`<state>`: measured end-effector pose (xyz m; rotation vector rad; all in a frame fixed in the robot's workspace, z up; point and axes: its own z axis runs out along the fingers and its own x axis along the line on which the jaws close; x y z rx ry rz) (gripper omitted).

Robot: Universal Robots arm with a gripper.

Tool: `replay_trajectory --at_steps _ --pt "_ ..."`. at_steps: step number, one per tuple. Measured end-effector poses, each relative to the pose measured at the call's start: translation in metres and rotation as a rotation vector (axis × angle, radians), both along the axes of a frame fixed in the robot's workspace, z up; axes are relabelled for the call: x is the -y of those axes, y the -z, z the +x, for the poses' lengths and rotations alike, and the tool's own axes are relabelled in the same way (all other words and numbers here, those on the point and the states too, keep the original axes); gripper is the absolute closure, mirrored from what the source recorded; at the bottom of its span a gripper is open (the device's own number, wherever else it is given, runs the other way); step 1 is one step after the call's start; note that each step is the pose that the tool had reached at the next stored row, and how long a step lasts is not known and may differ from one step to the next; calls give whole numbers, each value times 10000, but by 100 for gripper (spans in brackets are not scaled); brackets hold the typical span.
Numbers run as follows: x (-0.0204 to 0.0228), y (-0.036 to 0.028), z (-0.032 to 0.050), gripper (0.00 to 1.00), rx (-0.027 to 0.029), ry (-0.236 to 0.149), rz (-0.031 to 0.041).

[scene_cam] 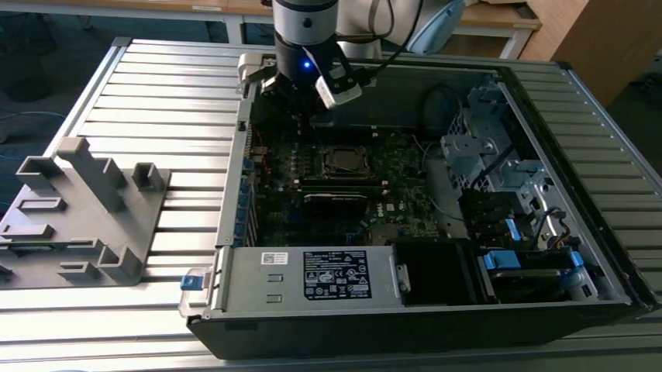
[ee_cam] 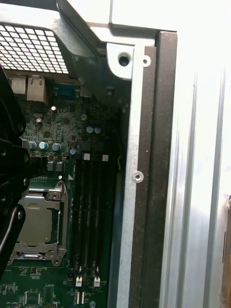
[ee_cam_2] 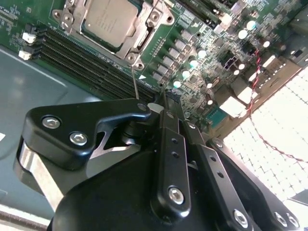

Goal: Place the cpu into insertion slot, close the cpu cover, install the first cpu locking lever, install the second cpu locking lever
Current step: 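Install the first cpu locking lever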

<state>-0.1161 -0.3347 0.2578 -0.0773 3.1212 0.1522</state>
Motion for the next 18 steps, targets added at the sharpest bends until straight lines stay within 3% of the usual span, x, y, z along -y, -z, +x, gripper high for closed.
replay_trajectory --at_steps 3,5,6,10,16,18 --pt "-1 0 -1 90 -1 1 48" --pt "0 0 -2 90 -1 0 253" --pt "0 0 -2 90 0 -1 319" --pt "0 0 -2 90 0 -1 483" --pt "0 1 -29 90 0 0 527" --pt "1 0 -31 90 0 -2 586"
